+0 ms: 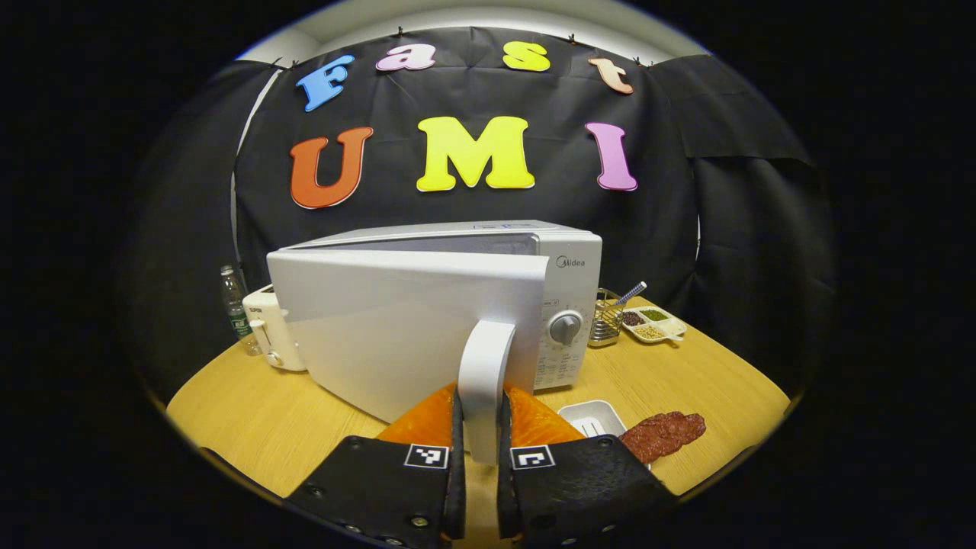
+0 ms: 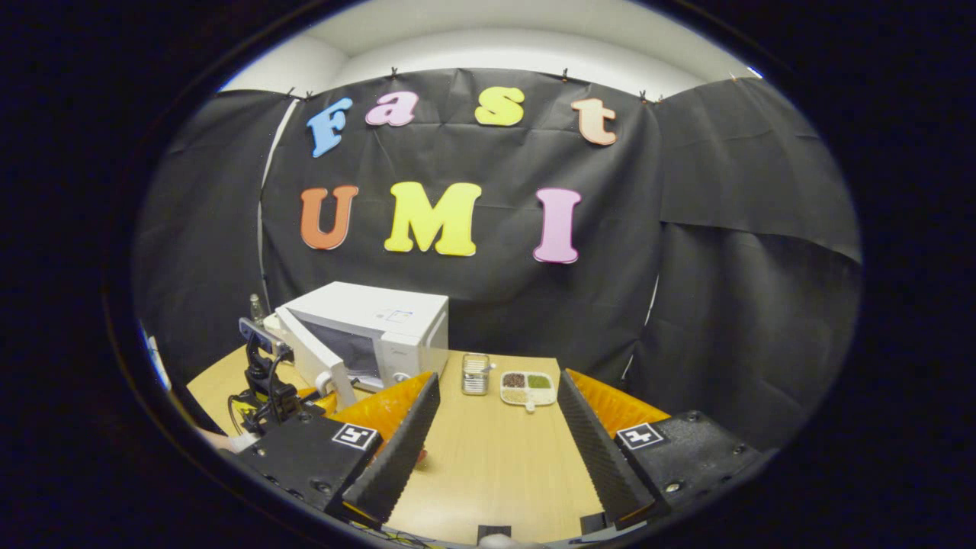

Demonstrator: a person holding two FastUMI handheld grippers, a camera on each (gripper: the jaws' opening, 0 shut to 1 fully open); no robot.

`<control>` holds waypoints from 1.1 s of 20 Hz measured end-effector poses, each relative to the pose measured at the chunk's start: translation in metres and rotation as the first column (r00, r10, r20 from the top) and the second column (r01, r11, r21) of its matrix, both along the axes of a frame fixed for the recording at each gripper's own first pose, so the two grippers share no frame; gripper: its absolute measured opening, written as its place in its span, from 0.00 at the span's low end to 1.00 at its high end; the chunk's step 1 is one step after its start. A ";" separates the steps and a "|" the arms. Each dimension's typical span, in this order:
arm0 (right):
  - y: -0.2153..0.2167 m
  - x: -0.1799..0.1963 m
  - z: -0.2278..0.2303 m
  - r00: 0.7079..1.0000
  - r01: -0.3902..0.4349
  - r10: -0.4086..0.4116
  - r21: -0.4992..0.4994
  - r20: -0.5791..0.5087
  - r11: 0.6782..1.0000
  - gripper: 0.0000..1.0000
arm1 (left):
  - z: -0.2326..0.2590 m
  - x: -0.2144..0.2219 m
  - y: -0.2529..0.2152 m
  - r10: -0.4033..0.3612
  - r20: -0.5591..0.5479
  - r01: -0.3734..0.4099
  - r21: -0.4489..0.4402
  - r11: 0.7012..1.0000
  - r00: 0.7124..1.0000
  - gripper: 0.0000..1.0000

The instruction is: Open the microwave oven with the left hand, put the food in, and close the microwave oven.

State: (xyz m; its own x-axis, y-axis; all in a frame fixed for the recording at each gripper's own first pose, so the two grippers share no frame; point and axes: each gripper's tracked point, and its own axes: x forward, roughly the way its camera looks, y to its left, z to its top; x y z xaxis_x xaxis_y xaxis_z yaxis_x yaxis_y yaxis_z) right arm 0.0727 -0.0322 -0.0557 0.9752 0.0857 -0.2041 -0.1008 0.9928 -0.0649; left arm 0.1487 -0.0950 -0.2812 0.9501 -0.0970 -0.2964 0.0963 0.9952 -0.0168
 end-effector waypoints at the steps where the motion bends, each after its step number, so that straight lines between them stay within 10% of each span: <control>1: 0.006 -0.004 0.000 1.000 -0.007 0.007 -0.004 0.001 1.000 0.99 | -0.001 -0.009 0.007 0.007 -0.006 -0.007 0.012 1.000 1.000 0.18; 4: 0.020 -0.020 -0.003 1.000 -0.016 0.017 -0.029 0.012 0.999 0.99 | 0.001 -0.028 0.035 0.029 0.019 -0.030 0.056 0.998 0.999 0.31; 8: 0.032 -0.039 -0.009 1.000 -0.010 0.010 -0.039 0.011 0.999 0.99 | -0.002 -0.049 0.075 0.047 -0.012 -0.047 -0.001 0.999 0.999 0.94; 22: 0.097 -0.057 -0.077 0.994 -0.071 0.071 0.005 -0.089 0.997 0.99 | 0.011 -0.141 0.229 0.186 0.013 -0.186 0.119 0.975 0.982 0.97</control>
